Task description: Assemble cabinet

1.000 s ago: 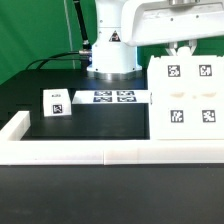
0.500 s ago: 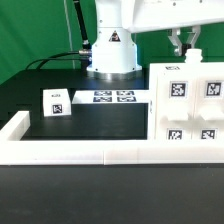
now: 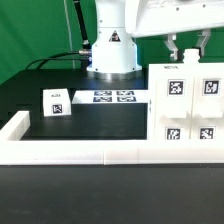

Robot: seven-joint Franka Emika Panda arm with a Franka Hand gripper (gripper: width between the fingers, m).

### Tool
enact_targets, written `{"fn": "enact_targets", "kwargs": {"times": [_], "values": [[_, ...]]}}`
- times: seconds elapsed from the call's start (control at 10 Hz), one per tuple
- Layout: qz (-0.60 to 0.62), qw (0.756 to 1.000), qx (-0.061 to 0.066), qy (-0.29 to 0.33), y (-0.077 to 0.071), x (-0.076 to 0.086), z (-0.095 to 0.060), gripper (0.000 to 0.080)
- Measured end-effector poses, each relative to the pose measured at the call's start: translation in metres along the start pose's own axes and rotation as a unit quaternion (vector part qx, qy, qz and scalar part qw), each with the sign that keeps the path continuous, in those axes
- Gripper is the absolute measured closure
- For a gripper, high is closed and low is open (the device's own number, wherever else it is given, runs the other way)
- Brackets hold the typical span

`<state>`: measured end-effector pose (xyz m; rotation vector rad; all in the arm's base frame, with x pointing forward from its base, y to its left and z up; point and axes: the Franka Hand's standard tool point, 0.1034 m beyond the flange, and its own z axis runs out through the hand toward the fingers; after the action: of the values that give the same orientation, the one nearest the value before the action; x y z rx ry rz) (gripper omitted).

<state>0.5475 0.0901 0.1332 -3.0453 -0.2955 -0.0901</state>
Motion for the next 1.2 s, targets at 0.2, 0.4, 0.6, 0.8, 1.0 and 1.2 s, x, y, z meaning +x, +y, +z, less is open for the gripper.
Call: {"fn": "enact_targets", "kwargs": {"times": [0.2,0.4,0.6,0.8,1.0,1.2], "values": [[0.0,1.0,0.0,0.0,0.0,-0.001,0.001,0.0223],[-0.002,1.0,-0.003,-0.007,0.007,-0.033,0.005,0.0066],[-0.023,1.0,-0.007,-0.017,0.04,-0.073,0.006,0.0015],[-0.058,0.998,-0.001,-0.02,0.093,-0.099,0.002,0.0003],[-0.063,0.998,-0.002,-0.02,0.131,-0.11,-0.001,0.0002],[-0.062,0.998,-0.002,-0.022,0.14,-0.116,0.003,0.0002]]}}
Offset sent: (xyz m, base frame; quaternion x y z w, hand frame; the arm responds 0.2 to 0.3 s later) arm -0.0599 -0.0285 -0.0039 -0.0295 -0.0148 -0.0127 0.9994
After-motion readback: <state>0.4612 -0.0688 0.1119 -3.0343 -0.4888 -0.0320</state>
